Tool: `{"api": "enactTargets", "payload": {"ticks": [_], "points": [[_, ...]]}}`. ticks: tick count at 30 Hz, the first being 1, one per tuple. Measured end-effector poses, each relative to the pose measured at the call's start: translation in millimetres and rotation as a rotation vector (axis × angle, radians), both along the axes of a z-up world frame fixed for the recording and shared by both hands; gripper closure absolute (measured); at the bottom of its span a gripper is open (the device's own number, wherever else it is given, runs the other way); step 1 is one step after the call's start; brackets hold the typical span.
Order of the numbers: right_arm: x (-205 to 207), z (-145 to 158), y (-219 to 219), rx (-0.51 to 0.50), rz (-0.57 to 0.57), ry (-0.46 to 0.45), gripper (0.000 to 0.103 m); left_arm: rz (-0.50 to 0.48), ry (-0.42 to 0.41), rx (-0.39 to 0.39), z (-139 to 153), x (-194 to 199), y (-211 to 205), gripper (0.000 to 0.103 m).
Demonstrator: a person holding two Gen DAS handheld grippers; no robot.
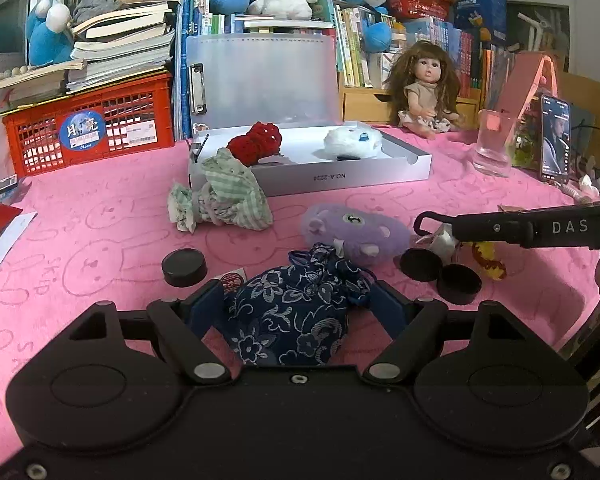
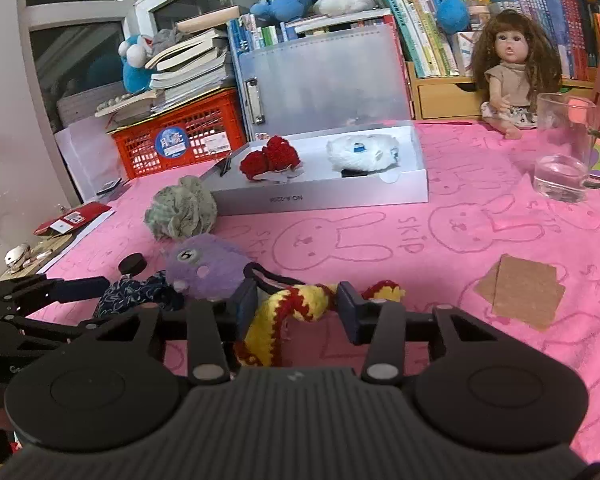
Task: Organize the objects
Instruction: 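Grasp the blue floral pouch with the left gripper while the right gripper grasps the yellow-red crocheted snake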
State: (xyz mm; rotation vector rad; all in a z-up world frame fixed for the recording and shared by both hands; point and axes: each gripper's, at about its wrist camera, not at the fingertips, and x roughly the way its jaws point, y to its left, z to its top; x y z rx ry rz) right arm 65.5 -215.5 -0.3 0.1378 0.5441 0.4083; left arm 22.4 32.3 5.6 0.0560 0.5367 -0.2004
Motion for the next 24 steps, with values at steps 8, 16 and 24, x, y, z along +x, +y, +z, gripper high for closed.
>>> {"api": "enactTargets", "payload": {"ticks": [8, 16, 24], "points": [[-1, -2, -11, 0.015, -0.088, -0.009, 0.056, 0.002, -0.001, -0.002, 0, 0, 0, 0.024], [0, -6, -12, -0.062, -0.173, -0.036, 0.044, 0.002, -0.001, 0.012, -2, 0, -1, 0.022], [0, -9, -3, -0.130, -0.178, -0.061, 0.040, 0.004, -0.003, 0.027, -4, 1, -5, 0.020]]}}
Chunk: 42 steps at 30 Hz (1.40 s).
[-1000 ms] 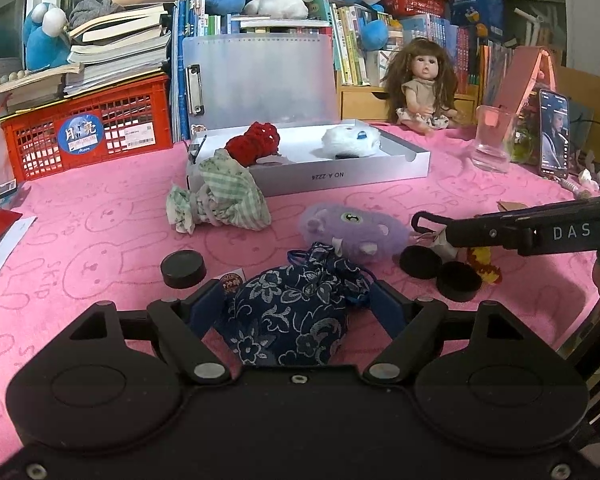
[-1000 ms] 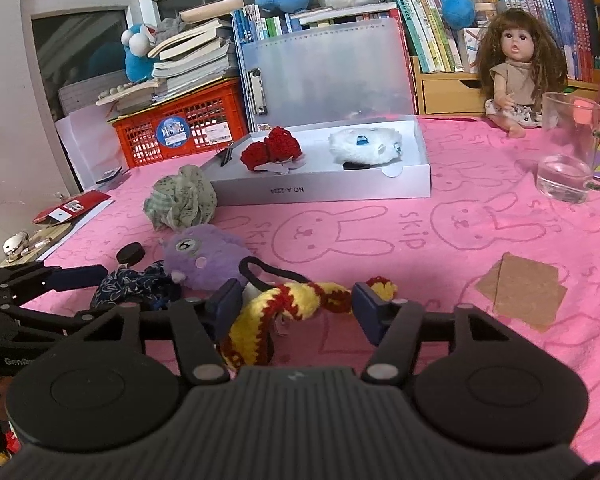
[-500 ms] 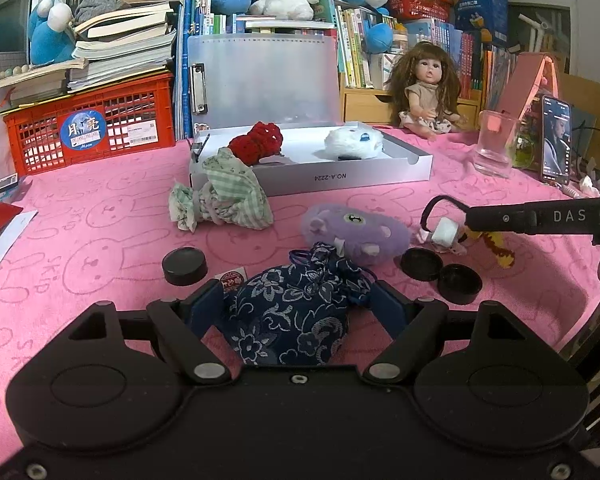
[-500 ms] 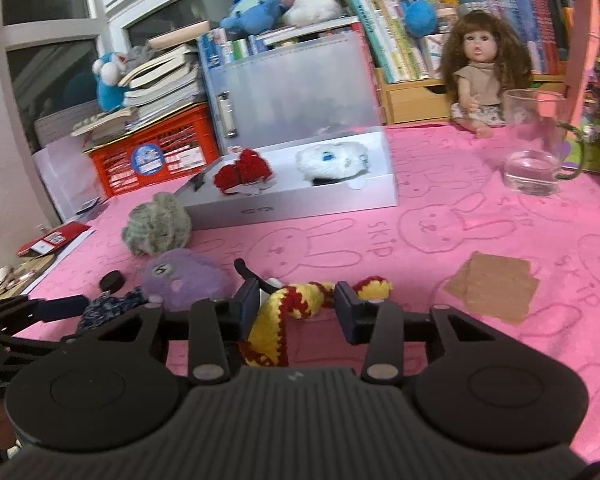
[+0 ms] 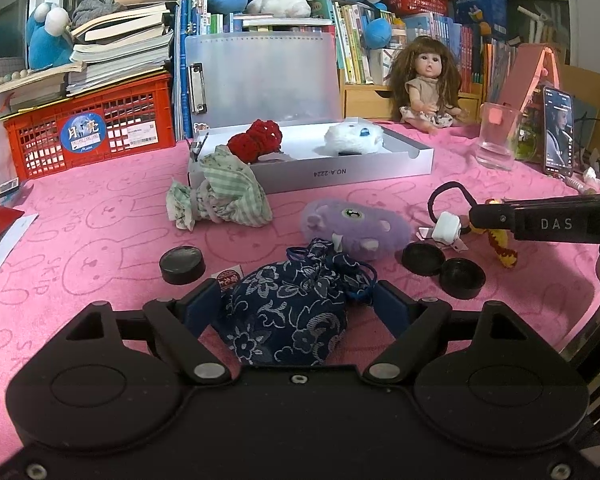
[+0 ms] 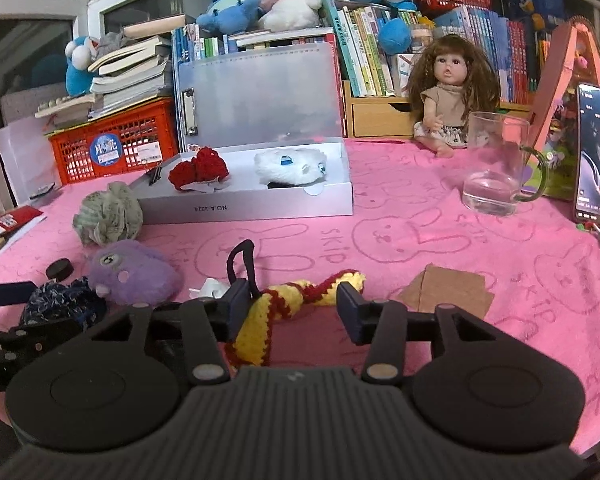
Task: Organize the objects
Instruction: 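Grasp the blue floral pouch with the left gripper while the right gripper grasps the yellow-red crocheted snake, then carry the pouch with the left gripper while the right gripper carries the snake into the box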
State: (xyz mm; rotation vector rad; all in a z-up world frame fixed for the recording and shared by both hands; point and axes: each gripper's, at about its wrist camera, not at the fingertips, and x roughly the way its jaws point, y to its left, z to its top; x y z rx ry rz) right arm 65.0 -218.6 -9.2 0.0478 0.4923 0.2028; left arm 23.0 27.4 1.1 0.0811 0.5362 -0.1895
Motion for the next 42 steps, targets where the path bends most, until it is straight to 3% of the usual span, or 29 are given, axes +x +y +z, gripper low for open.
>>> {"api": "enactTargets", "payload": {"ticks": [20, 23, 25, 27, 28, 42], "points": [[13, -8, 9, -0.004, -0.004, 0.029, 0.039, -0.015, -0.014, 0.058, -7, 5, -9, 0.017], [13, -8, 9, 0.001, -0.001, 0.029, 0.047, -0.017, -0.021, 0.055, -6, 4, -8, 0.029], [12, -8, 9, 0.006, 0.002, 0.024, 0.057, -0.005, -0.028, 0.060, -6, 4, -7, 0.047], [11, -7, 9, 0.010, 0.009, 0.019, 0.068, -0.001, -0.031, 0.053, -4, 3, -5, 0.055], [10, -7, 9, 0.009, 0.007, 0.014, 0.068, 0.003, -0.032, 0.044, -3, 3, -3, 0.057], [9, 5, 1, 0.027, -0.038, -0.041, 0.071, 0.039, -0.055, -0.027, 16, 8, 6, 0.062]]}}
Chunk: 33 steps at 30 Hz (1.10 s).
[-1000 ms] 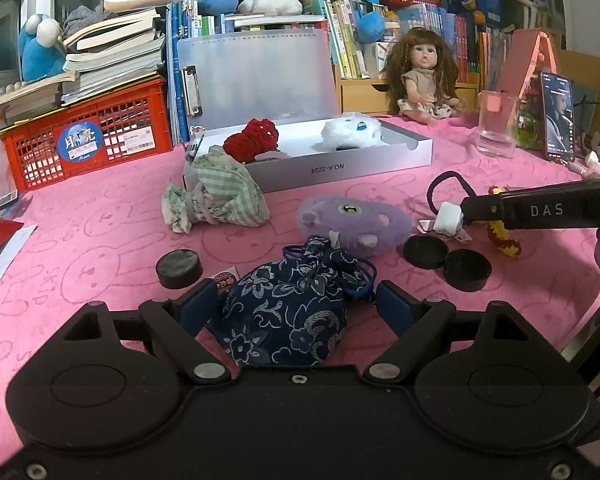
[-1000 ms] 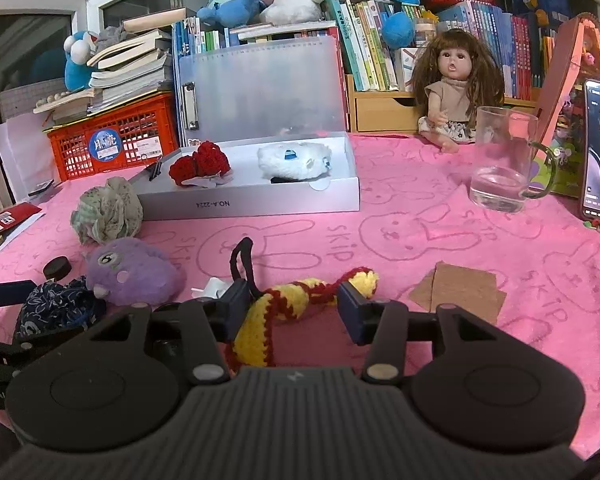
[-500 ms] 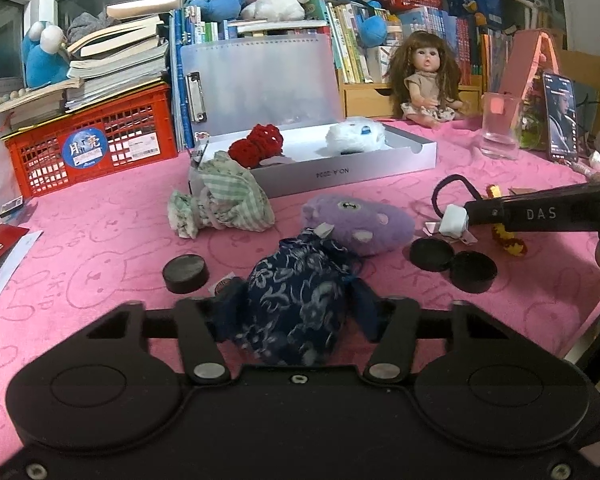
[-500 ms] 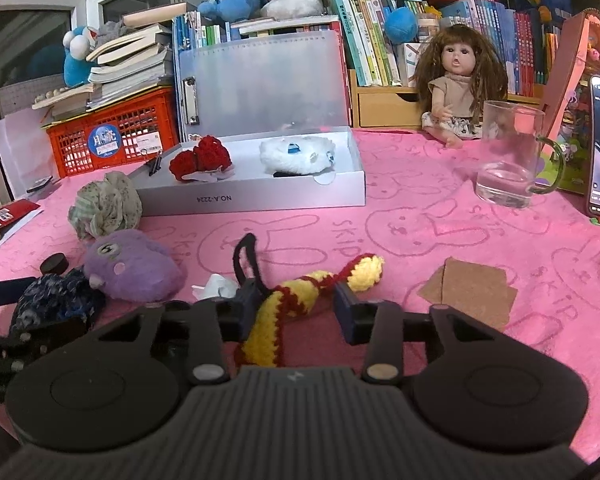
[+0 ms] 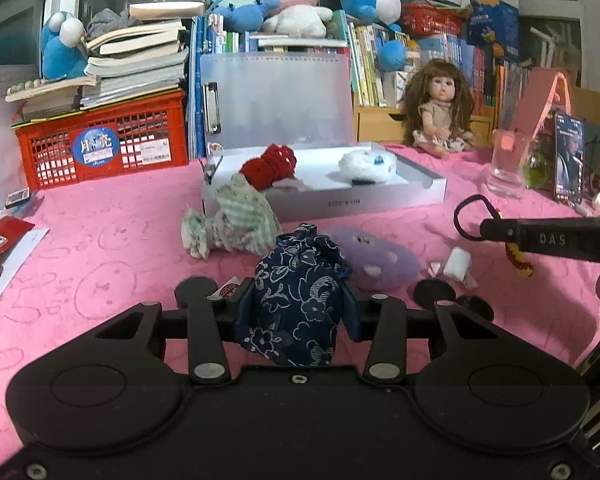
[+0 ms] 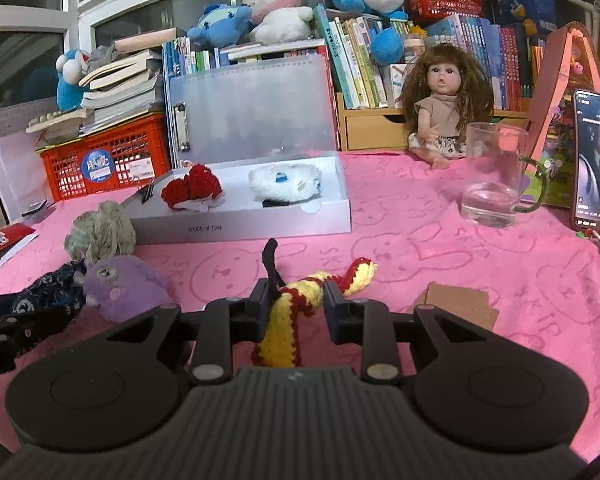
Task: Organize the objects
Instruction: 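Carry the pouch with the left gripper while the right gripper carries the snake into the box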
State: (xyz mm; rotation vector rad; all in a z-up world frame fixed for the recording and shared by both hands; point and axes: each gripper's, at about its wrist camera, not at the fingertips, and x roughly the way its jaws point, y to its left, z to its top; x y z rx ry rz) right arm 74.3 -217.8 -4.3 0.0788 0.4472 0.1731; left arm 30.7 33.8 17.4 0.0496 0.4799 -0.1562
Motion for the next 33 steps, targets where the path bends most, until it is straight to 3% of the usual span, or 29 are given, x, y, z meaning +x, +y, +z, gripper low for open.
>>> {"api": "enactTargets", "payload": {"ticks": [19, 33], "points": [[22, 30, -1, 0.010, -0.007, -0.068, 0.071, 0.036, -0.073, -0.039, 47, 39, 5, 0.062], [44, 41, -6, 0.061, 0.005, -0.061, 0.071, 0.025, -0.047, -0.066, 51, 72, -4, 0.062]]}}
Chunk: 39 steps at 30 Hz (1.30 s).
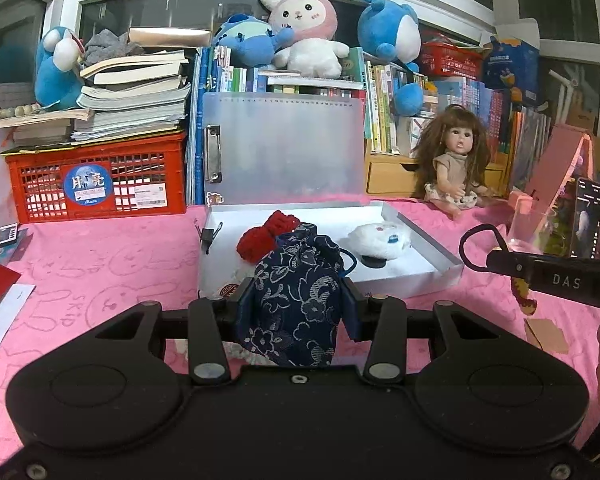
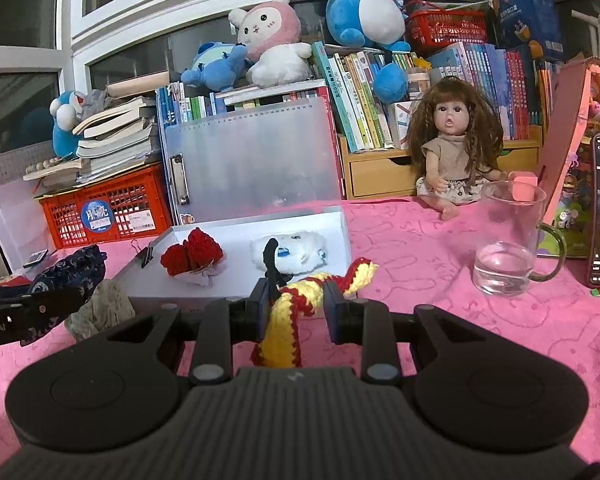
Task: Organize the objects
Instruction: 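Carry the pouch with the left gripper while the right gripper carries the snake into the box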
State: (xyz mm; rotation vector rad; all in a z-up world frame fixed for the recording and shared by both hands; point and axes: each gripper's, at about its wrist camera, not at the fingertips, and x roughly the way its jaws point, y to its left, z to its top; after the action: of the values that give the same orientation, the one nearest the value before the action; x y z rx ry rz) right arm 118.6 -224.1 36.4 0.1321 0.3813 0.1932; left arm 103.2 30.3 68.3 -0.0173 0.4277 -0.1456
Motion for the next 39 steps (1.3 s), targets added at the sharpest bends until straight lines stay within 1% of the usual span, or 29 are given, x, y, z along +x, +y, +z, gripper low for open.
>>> {"api": "enactTargets", "payload": {"ticks": [8, 18, 22, 28, 30, 35, 39], "points": [[21, 4, -2, 0.017, -0.009, 0.012, 0.071, 0.013, 0.019, -0.022, 3, 28, -1, 0.062], [58, 1, 4, 0.019, -0.007, 0.051, 0.071, 0.053, 0.058, -0.031, -4, 73, -3, 0.062], [80, -4, 10, -0.006, 0.013, 0.086, 0.071, 0.068, 0.079, -0.026, -7, 92, -3, 0.062], [110, -16, 10, 0.011, 0.005, 0.166, 0.071, 0.082, 0.115, -0.024, -13, 120, -3, 0.062], [117, -19, 9, 0.021, 0.005, 0.186, 0.072, 0.088, 0.135, -0.035, -15, 130, -2, 0.062], [131, -23, 10, 0.030, 0.018, 0.210, 0.072, 0.089, 0.185, -0.099, -15, 153, 5, 0.062], [143, -26, 11, 0.035, 0.017, 0.236, 0.072, 0.095, 0.222, -0.106, -21, 167, 5, 0.062]]}}
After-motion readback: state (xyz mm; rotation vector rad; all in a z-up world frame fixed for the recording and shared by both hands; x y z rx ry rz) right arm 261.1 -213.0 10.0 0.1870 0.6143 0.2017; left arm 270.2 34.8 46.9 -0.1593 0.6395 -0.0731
